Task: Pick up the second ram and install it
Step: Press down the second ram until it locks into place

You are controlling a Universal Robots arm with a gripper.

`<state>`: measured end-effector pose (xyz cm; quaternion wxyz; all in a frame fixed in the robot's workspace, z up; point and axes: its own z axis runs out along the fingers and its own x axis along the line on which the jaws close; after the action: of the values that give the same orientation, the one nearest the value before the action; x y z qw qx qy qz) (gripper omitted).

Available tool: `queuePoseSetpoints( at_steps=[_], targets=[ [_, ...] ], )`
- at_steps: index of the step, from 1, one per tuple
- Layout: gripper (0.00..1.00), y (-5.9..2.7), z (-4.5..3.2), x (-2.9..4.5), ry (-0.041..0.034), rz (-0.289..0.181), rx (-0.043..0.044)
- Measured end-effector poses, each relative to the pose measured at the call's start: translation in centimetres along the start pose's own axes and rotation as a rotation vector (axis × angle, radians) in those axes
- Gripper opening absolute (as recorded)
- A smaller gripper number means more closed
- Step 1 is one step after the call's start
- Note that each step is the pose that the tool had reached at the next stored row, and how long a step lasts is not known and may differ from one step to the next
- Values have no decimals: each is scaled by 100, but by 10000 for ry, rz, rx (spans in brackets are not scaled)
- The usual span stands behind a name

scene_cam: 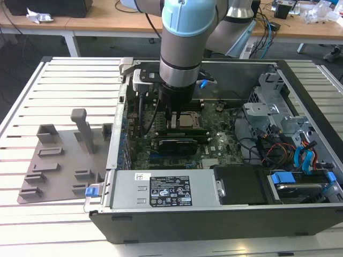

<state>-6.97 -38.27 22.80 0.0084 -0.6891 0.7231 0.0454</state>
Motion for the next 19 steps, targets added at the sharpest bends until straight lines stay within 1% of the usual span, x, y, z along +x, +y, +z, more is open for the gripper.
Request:
queuePoseSetpoints(
  at_steps=[1,2,4,5,6,8,10,12,14,15,16,19],
  targets=[
    [10,2,-46,-6,-19,-1,9],
    [10,8,-137,-10,3,1,0],
    [10,6,-201,-15,2,-2,0],
    [10,-19,-231,-19,3,1,-19],
    [10,-61,-244,-22,2,4,-56],
    [10,-180,-265,-28,5,14,-191],
    [10,-263,-285,-34,6,21,-275],
    [10,-299,-304,-37,8,22,-304],
    [10,-335,-337,-41,11,24,-331],
    [10,-349,-365,-44,11,24,-340],
    [10,-349,-374,-45,-1,27,-339],
    [10,-349,-376,-45,1,25,-341]
  ],
)
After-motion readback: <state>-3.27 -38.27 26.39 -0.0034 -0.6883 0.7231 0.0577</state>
